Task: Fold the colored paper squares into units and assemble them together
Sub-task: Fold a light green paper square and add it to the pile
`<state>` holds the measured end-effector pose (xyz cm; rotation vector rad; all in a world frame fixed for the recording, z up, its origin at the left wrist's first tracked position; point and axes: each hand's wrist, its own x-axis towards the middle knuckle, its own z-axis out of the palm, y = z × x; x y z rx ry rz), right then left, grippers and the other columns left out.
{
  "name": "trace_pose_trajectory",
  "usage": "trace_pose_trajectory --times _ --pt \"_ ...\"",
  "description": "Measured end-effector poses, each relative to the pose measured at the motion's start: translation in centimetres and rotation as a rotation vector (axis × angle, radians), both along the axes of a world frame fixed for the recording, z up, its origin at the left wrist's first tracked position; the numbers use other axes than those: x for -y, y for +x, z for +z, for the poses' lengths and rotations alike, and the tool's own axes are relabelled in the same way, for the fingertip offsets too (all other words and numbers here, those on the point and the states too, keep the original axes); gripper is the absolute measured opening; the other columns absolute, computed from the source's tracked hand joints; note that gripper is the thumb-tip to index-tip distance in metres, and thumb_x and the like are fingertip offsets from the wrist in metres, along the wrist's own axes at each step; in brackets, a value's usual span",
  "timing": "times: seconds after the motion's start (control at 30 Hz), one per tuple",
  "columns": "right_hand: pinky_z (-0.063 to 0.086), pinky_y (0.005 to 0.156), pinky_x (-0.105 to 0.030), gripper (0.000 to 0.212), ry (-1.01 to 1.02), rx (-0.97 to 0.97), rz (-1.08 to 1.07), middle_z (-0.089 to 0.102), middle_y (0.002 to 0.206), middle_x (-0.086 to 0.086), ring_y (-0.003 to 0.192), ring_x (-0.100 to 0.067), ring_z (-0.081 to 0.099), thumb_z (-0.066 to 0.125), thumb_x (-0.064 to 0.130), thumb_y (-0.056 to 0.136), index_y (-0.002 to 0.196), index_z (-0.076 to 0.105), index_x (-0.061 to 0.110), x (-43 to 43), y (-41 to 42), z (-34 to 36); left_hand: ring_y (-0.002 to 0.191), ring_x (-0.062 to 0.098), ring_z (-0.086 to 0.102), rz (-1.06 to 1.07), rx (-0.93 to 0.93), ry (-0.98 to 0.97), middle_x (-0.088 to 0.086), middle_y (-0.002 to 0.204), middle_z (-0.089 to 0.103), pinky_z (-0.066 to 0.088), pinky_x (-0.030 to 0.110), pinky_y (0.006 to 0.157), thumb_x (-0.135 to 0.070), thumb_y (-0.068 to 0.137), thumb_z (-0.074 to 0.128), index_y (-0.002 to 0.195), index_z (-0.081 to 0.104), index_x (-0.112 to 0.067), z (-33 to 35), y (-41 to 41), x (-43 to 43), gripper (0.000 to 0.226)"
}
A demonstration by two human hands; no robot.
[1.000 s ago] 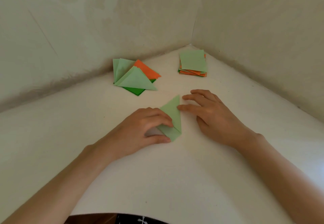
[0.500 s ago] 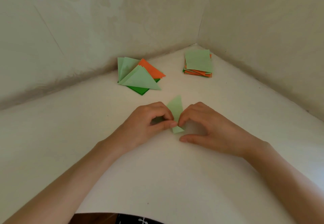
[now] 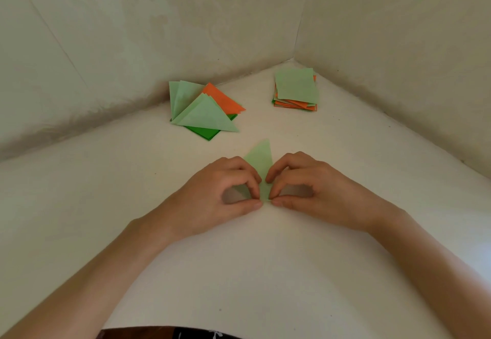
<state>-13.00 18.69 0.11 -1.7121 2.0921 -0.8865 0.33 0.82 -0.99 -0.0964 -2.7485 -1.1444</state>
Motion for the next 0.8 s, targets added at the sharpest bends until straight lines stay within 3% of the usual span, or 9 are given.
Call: trace_pose_trajectory --times 0.13,0.23,0.47,0.57,0.8 --pt "0.030 0.092 -0.010 0.004 0.057 0.093 -0.049 0.052 0.106 0.013 0.107 0.000 0.041 0.067 0.028 0.082 0.081 0.063 0.027 0.2 0.5 0.2 0.103 0.001 0.051 0.039 -0.001 0.026 -0.021 0.102 0.057 0.036 0.013 0.090 -0.052 0.077 0.054 0.077 0.062 -0.035 -0.1 -0.1 -0.2 0.019" --pt "0.027 0.091 -0.007 0.007 0.087 0.096 -0.097 0.048 0.105 0.014 0.108 0.000 0.036 0.062 0.035 0.081 0.079 0.057 0.032 0.3 0.8 0.3 0.100 0.003 0.052 0.082 -0.024 0.029 -0.022 0.098 0.056 0.038 0.015 0.088 -0.053 0.076 0.054 0.074 0.059 -0.034 -0.2 -0.1 -0.5 0.020" --pt "0.028 0.089 -0.009 0.014 0.083 0.036 -0.158 0.047 0.103 0.005 0.103 -0.011 0.035 0.065 0.026 0.084 0.079 0.053 0.029 0.7 1.2 0.0 0.087 0.003 0.041 0.189 -0.062 -0.094 -0.017 0.092 0.049 0.033 0.021 0.083 -0.052 0.076 0.046 0.071 0.053 -0.033 -0.6 -0.4 -1.2 0.020" --pt "0.029 0.089 -0.012 0.006 0.076 0.015 -0.155 0.046 0.102 0.005 0.101 -0.012 0.036 0.057 0.032 0.078 0.080 0.053 0.028 0.8 1.3 -0.1 0.086 0.004 0.039 0.208 -0.049 -0.121 -0.013 0.092 0.049 0.031 0.018 0.082 -0.048 0.077 0.050 0.070 0.050 -0.034 -0.5 -0.5 -1.5 0.015" --pt "0.026 0.089 -0.004 0.014 0.125 0.064 -0.124 0.044 0.104 0.014 0.104 -0.007 0.036 0.050 0.021 0.072 0.084 0.057 0.024 0.5 1.1 0.5 0.086 0.004 0.036 0.248 -0.033 -0.166 -0.011 0.091 0.046 0.028 0.011 0.081 -0.036 0.076 0.056 0.069 0.051 -0.028 -0.6 -0.5 -2.0 0.012"
